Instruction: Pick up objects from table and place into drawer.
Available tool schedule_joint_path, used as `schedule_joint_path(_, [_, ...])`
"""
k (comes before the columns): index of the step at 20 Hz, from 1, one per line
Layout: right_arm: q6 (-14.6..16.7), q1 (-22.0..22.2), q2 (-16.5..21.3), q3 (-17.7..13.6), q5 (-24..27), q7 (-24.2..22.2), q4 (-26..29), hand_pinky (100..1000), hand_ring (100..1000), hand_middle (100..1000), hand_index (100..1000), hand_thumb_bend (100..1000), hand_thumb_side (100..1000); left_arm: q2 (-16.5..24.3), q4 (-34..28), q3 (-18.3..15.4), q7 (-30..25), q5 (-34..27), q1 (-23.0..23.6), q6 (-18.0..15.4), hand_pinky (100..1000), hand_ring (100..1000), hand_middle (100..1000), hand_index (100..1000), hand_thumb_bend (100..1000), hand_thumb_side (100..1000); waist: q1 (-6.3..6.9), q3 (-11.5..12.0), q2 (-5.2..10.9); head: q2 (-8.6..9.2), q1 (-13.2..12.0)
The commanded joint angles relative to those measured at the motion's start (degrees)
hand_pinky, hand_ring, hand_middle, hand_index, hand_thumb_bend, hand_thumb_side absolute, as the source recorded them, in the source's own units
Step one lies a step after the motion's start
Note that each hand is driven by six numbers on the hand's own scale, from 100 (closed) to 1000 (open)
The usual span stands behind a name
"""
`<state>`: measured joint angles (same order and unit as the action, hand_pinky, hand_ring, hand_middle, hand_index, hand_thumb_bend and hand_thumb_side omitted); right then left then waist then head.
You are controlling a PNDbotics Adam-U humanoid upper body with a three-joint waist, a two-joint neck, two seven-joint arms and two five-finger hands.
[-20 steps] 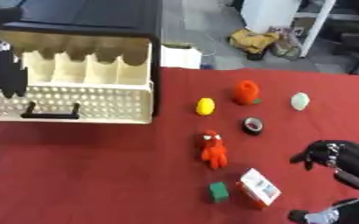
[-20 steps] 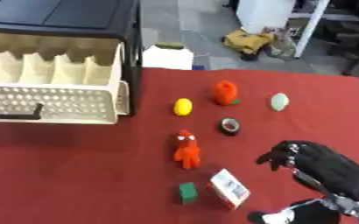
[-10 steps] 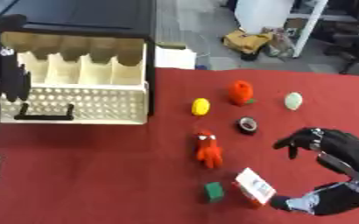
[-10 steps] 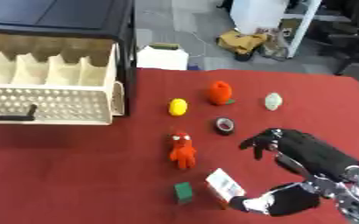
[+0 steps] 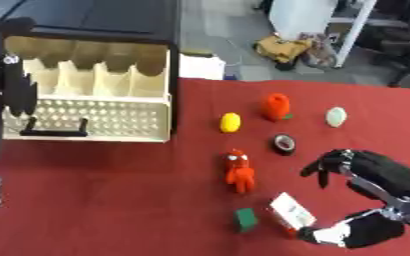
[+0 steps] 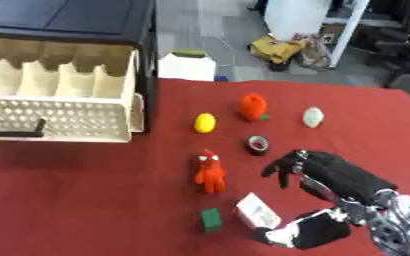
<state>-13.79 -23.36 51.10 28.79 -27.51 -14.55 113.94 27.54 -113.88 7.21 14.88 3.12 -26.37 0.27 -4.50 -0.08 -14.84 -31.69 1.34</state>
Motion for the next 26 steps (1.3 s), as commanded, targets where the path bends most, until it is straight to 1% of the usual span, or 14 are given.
schedule_joint_path(1, [-1.63, -1.44, -0.04, -0.08, 1.07, -1.19, 0.65, 734, 829, 498, 778, 622, 569, 0.23, -0.71, -0.39, -0.33, -0.22, -0.67, -0.05, 132, 100, 100, 807, 120, 1000, 0.03, 0.02, 1.09, -0.34, 0.14])
schedule_joint_path(2, [-2.26, -1.74, -0.40, 0.04, 1.28, -1.37, 0.65, 734, 830, 497, 779, 617, 552, 0.20, -0.71, -0.36, -0.38, -0.26, -0.68, -0.06, 131, 100, 100, 806, 120, 1000, -0.01, 0.06, 1.09, -0.36, 0.16])
schedule_joint_path(6, [-5.02, -2.43, -1.59, 0.59, 2.20, -1.86, 0.65, 735, 830, 481, 770, 598, 531, 0.07, -0.71, -0.31, -0.55, -0.40, -0.69, -0.11, 129, 100, 100, 804, 121, 1000, -0.13, 0.23, 1.09, -0.48, 0.23])
schedule_joint_path(9, [-6.47, -2.60, -2.13, 0.89, 2.25, -1.73, 0.65, 740, 832, 472, 775, 571, 492, 0.08, -0.71, -0.31, -0.56, -0.53, -0.75, -0.20, 128, 100, 100, 802, 121, 1000, -0.21, 0.29, 1.12, -0.54, 0.21])
schedule_joint_path(11, [-7.17, -2.72, -2.52, 1.20, 2.11, -1.55, 0.65, 739, 830, 463, 787, 524, 472, 0.04, -0.71, -0.22, -0.68, -0.59, -0.78, -0.21, 128, 100, 100, 800, 121, 1000, -0.25, 0.33, 1.12, -0.51, 0.26])
schedule_joint_path(13, [-7.67, -2.67, -2.74, 1.45, 1.77, -1.39, 0.65, 743, 832, 465, 826, 520, 428, 0.01, -0.71, -0.15, -0.89, -0.61, -0.79, -0.30, 127, 100, 100, 795, 122, 1000, -0.27, 0.38, 1.13, -0.52, 0.32])
schedule_joint_path(16, [-7.97, -2.45, -2.86, 1.78, 1.18, -2.03, 0.65, 741, 832, 466, 829, 517, 359, -0.01, -0.71, -0.14, -1.05, -0.75, -0.81, -0.38, 126, 100, 100, 791, 122, 1000, -0.36, 0.49, 1.16, -0.54, 0.47])
schedule_joint_path(20, [-8.61, -1.80, -3.13, 1.86, -0.28, -2.54, 0.65, 743, 833, 465, 832, 506, 324, -0.04, -0.71, -0.13, -1.21, -0.89, -0.80, -0.42, 126, 100, 100, 786, 122, 1000, -0.44, 0.61, 1.15, -0.55, 0.52])
schedule_joint_path(26, [-9.72, -1.20, -3.52, 2.05, -1.23, -2.22, 0.65, 740, 830, 456, 825, 502, 328, -0.12, -0.71, -0.13, -1.37, -1.05, -0.86, -0.44, 125, 100, 100, 781, 123, 1000, -0.59, 0.75, 1.12, -0.57, 0.68])
